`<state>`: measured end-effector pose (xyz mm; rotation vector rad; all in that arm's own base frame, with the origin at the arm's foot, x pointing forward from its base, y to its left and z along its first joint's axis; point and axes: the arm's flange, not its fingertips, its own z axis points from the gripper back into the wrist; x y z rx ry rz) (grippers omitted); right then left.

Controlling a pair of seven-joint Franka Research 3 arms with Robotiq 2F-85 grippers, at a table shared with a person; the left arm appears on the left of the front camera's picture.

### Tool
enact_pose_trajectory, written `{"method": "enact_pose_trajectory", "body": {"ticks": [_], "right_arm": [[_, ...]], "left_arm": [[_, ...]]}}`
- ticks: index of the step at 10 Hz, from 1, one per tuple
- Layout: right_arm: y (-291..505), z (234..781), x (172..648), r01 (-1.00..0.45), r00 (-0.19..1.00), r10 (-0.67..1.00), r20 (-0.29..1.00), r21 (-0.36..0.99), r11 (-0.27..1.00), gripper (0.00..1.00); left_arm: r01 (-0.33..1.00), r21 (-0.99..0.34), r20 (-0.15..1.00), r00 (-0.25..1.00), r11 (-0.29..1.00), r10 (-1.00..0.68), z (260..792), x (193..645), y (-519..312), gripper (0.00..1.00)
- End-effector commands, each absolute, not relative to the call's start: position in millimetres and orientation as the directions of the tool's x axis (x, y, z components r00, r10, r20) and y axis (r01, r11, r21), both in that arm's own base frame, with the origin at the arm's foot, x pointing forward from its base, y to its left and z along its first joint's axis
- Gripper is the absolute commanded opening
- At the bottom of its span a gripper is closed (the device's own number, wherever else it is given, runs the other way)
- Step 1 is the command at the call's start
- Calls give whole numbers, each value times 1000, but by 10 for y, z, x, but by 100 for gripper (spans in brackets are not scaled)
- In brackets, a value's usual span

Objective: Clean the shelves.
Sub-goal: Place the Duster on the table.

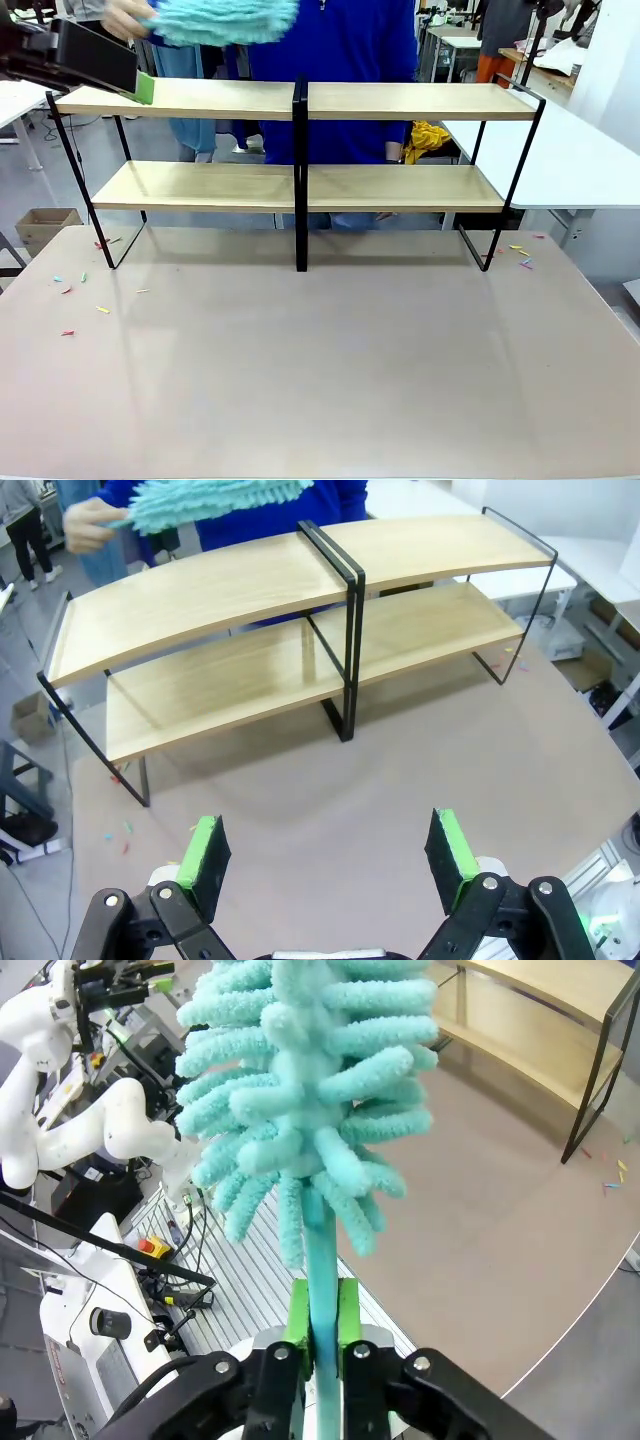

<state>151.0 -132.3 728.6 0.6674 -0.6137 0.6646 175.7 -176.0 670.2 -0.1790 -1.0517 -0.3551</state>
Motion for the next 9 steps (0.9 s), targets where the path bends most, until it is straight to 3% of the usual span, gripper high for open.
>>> {"method": "enact_pose_trajectory", "body": {"ticks": [1,4,5,7,9], "right_arm": [[-1353,7307,1493,-720,626,344,700,350,599,12],[-1323,7286,1510,-717,632,349,692,352,601,12],[-1085,7200,1668,-771,598,480,642,299,562,12],[-598,6796,2004,-857,507,679,531,223,465,12],[-155,6216,2385,-885,460,801,383,267,381,12]], "left_arm": [[373,35,872,443,927,-211,6693,1759,-1741,100],[369,24,872,446,929,-200,6702,1757,-1760,100],[484,-7,836,483,875,-260,6677,1705,-1854,100],[527,-195,706,661,827,-254,6232,1836,-1456,100],[459,-465,530,829,757,-177,5511,2121,-802,100]]}}
